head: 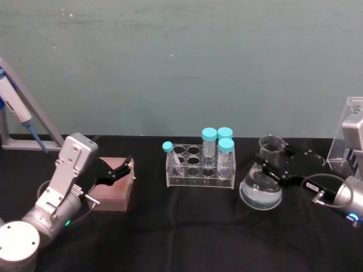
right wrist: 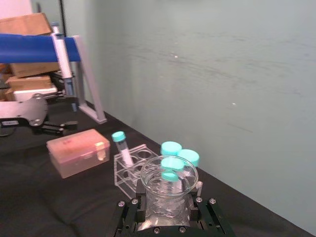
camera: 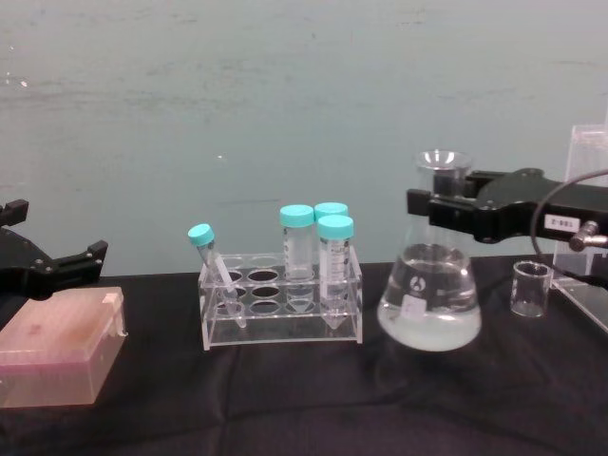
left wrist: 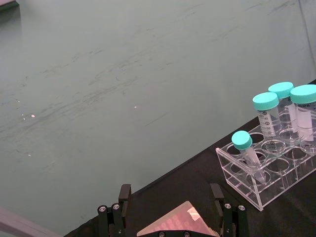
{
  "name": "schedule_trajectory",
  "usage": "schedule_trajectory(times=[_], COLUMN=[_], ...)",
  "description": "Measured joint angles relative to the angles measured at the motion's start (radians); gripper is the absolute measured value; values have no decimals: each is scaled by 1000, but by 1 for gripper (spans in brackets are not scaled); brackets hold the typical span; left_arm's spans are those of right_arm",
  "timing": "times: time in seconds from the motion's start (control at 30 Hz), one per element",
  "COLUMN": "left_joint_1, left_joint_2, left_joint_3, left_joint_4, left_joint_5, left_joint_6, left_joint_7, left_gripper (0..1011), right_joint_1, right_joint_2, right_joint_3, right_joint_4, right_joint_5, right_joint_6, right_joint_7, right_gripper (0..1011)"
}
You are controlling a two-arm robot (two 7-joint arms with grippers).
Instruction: Place the experimental apparatus aside using one hand.
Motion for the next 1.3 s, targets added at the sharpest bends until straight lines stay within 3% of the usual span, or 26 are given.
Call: schedule_trajectory(times=[1.3], left_joint_1=[0], left_joint_2=[0], left_joint_3=[0], left_joint_4=[0], left_joint_5=[0], left_joint_6=[0], left_joint_7=[0], left_gripper=[1000], right_joint_1=[-95], right_joint_2=[35], right_joint_3=[115], right_joint_4=[-56], right_joint_5=[-25], right_joint_6=[48], right_joint_7=[-91], right_gripper=[461])
